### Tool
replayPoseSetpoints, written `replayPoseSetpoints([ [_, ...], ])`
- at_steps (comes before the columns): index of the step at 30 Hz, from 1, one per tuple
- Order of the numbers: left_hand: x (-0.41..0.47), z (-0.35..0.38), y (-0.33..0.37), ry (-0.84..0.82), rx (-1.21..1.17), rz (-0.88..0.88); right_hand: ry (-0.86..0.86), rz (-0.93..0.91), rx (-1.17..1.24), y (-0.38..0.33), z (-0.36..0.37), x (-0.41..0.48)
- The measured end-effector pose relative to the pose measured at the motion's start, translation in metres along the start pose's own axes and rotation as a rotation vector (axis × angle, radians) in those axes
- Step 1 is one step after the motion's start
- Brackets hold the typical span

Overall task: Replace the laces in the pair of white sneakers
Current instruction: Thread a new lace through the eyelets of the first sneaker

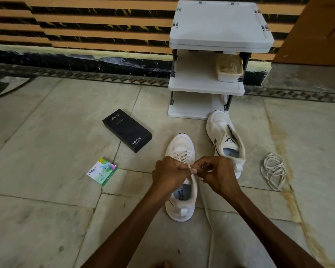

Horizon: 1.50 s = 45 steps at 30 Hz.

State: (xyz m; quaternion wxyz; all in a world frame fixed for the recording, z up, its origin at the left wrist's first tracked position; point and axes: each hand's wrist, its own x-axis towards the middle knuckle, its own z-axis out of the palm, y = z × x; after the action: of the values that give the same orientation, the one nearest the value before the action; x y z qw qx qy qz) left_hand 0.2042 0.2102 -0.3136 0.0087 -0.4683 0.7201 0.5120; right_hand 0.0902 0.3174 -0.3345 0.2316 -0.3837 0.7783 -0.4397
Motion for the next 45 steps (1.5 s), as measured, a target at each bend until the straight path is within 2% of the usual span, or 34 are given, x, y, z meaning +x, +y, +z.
replayPoseSetpoints([
  [7,-0.002,0.003,0.005,0.145,0.287,0.070,0.100,-0.063,-0.249,-0.016,-0.011,0.000],
  [9,-0.004,0.002,0.007,0.156,0.316,0.093,0.225,-0.132,-0.217,-0.031,-0.025,0.001],
  [11,-0.003,0.002,0.004,0.149,0.323,0.098,0.359,-0.212,-0.005,-0.052,-0.042,0.002],
  [12,-0.002,0.002,0.002,0.142,0.327,0.098,0.363,-0.239,0.198,-0.064,-0.048,0.002],
  [14,0.000,0.001,0.000,0.126,0.339,0.097,0.222,-0.221,0.696,-0.085,-0.052,0.001],
  [15,0.002,0.000,0.000,0.116,0.342,0.097,0.157,-0.186,0.850,-0.090,-0.051,0.002],
  [16,0.003,-0.001,0.001,0.110,0.344,0.094,0.126,-0.138,0.850,-0.092,-0.047,0.001],
  [17,0.004,-0.002,0.001,0.107,0.350,0.094,0.132,-0.083,0.713,-0.089,-0.043,0.001],
  [18,0.004,-0.002,0.002,0.105,0.365,0.104,0.158,-0.033,0.439,-0.083,-0.038,0.001],
  [19,0.003,-0.002,0.002,0.106,0.393,0.133,0.134,0.001,0.056,-0.073,-0.033,0.002],
  [20,0.003,-0.001,0.000,0.112,0.427,0.169,0.031,0.035,-0.305,-0.063,-0.027,0.001],
  [21,0.002,-0.002,-0.002,0.121,0.450,0.191,-0.083,0.088,-0.562,-0.053,-0.021,-0.002],
  [22,0.002,-0.003,-0.004,0.136,0.457,0.201,-0.167,0.153,-0.676,-0.048,-0.016,-0.005],
  [23,0.002,-0.004,-0.006,0.148,0.464,0.204,-0.227,0.193,-0.669,-0.046,-0.013,-0.008],
  [25,0.002,-0.006,-0.008,0.166,0.493,0.205,-0.229,0.172,-0.574,-0.051,-0.012,-0.011],
  [29,0.003,-0.010,-0.013,0.239,0.395,0.239,-0.043,0.051,-0.501,-0.069,-0.027,-0.006],
  [31,0.005,-0.011,-0.018,0.226,0.313,0.258,-0.012,0.013,-0.320,-0.087,-0.037,-0.006],
  [33,0.007,-0.009,-0.019,0.199,0.248,0.243,0.011,-0.033,-0.039,-0.107,-0.051,-0.007],
  [36,0.011,-0.006,-0.019,0.196,0.224,0.222,-0.002,-0.089,0.323,-0.127,-0.069,-0.012],
  [41,0.012,-0.010,-0.023,0.067,0.202,0.233,-0.098,-0.039,0.484,-0.126,-0.066,-0.017],
  [45,0.002,-0.005,-0.025,0.224,0.223,0.284,-0.141,0.044,0.723,-0.119,-0.061,-0.018],
])
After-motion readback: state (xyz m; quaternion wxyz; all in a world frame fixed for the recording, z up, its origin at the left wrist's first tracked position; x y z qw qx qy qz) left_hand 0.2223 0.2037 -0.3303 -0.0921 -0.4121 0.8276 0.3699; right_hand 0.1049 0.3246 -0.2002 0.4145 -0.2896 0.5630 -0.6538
